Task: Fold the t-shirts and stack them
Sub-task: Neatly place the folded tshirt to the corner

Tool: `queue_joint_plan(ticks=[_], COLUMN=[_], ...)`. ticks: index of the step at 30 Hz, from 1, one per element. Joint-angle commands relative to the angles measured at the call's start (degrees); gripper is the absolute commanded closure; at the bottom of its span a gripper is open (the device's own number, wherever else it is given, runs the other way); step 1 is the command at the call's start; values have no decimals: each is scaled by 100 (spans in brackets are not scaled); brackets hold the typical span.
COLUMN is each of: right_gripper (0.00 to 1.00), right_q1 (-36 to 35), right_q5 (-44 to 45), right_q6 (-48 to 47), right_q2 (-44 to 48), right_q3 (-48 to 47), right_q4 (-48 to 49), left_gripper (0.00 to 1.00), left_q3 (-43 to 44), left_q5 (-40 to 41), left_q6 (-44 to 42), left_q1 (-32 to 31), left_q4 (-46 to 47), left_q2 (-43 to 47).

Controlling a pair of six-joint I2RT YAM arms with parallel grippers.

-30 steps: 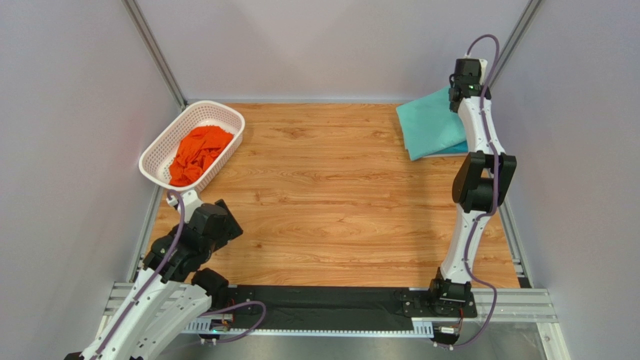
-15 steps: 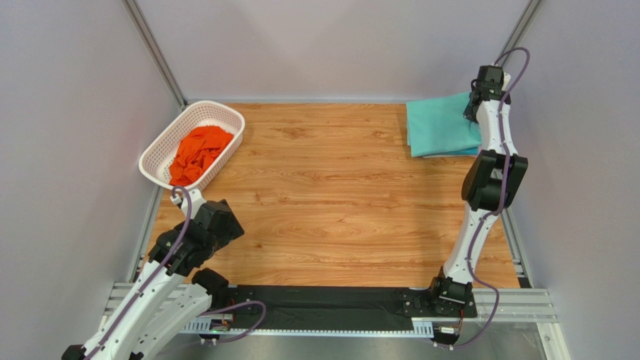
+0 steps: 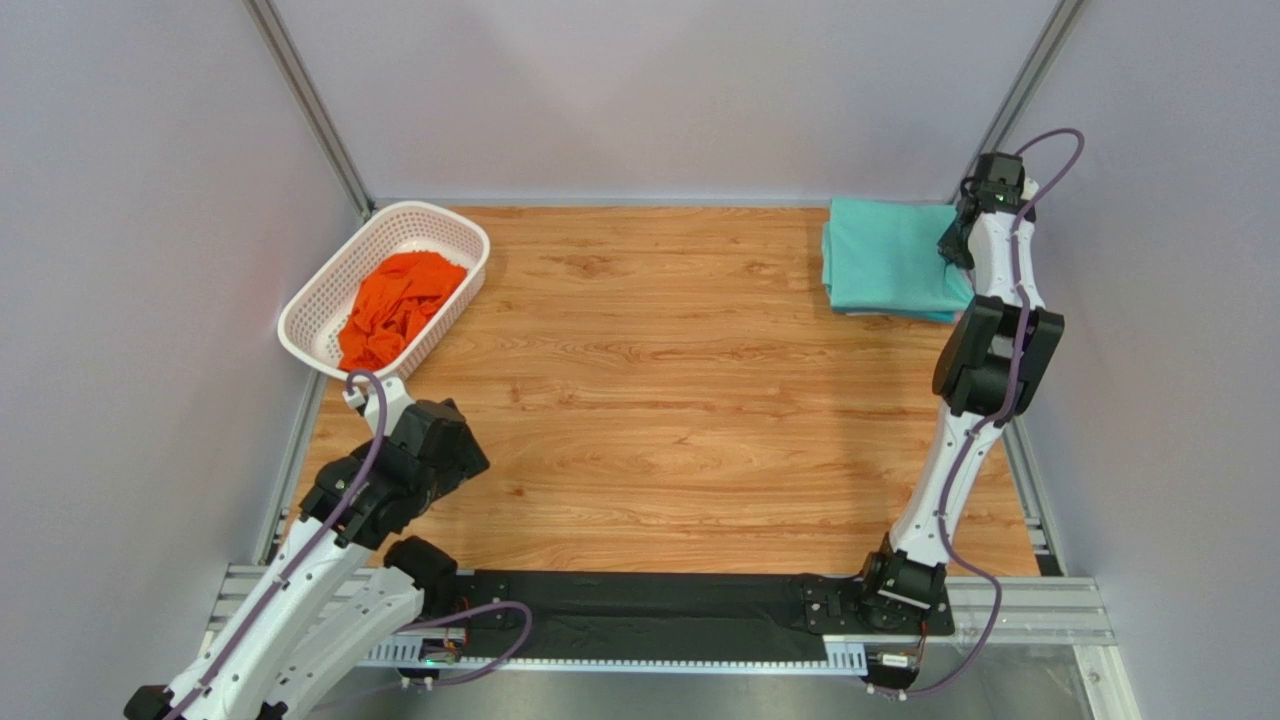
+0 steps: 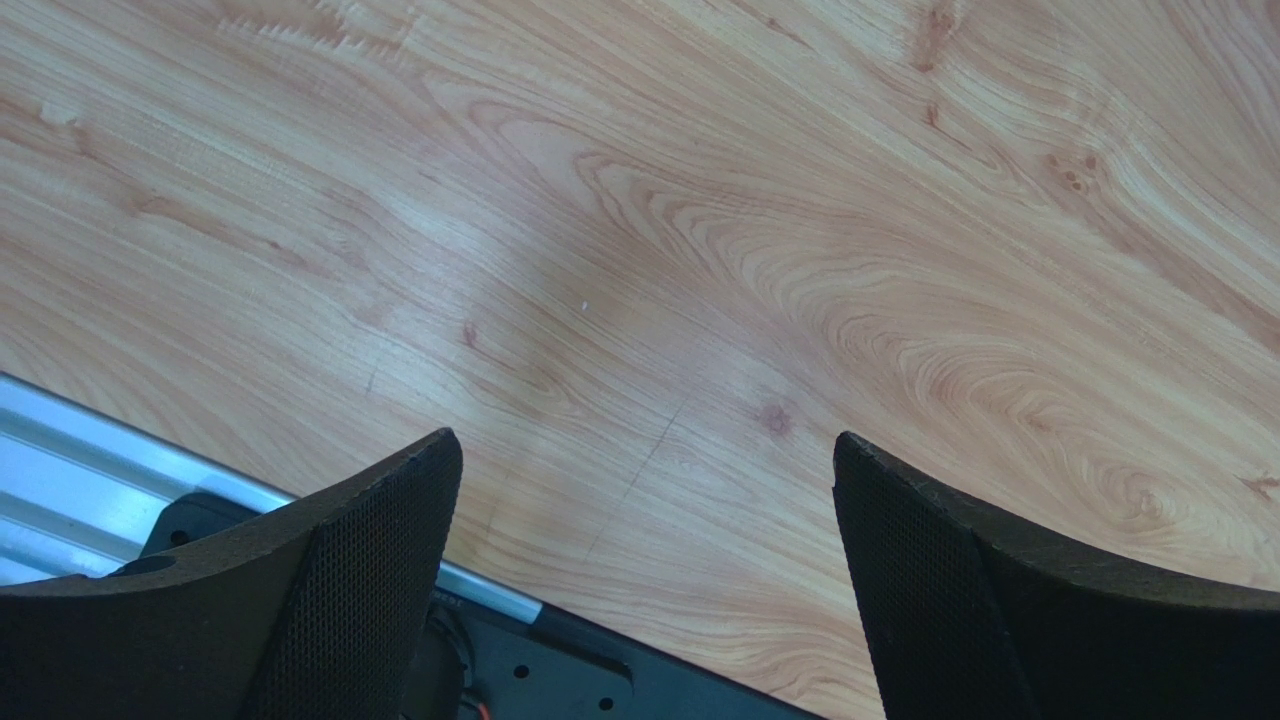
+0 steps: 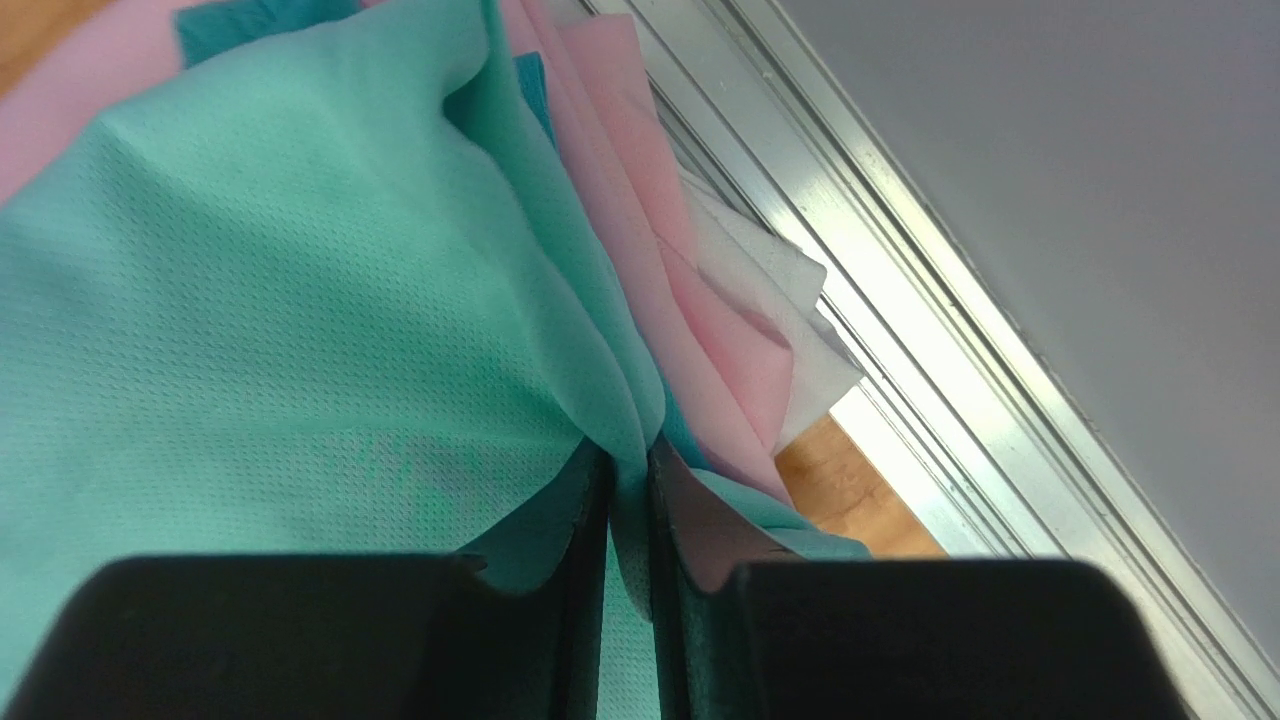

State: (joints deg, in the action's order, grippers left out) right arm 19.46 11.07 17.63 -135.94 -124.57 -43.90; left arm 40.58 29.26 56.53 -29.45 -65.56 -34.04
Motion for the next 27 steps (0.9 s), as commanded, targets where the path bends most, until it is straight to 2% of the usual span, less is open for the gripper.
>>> queue_joint_plan(ticks=[1, 7, 9, 12, 15, 21, 22, 27], right_gripper=[85, 74, 69, 53, 50, 18, 0, 0], right_q1=[101, 110, 102, 101, 101, 66, 40, -30], right_q5=[-114, -324, -403, -649, -869, -1019, -1019, -1388], right_q6=[92, 39, -31, -198, -321, -594, -603, -576], right_q2=[-424, -539, -329, 74, 400, 1086, 1226, 1605], right_q3=[-216, -269, -295, -331, -357, -410, -410, -375], right_q4=[-119, -128, -119, -110, -119, -145, -154, -250], left_gripper=[0, 0, 0, 0, 0, 0, 0, 0], left_q3=[161, 196, 196, 187, 196, 196, 196, 205], left_q5=[115, 142, 133, 98, 63, 19, 19, -7], left_q6=[60, 86, 86, 69, 16, -63, -72, -116], left_q1=[10, 10, 10, 10, 10, 10, 10, 10], left_q4=[-44, -89, -80, -71, -18, 34, 52, 61], left_q2=[-41, -120, -146, -147, -138, -67, -33, 82])
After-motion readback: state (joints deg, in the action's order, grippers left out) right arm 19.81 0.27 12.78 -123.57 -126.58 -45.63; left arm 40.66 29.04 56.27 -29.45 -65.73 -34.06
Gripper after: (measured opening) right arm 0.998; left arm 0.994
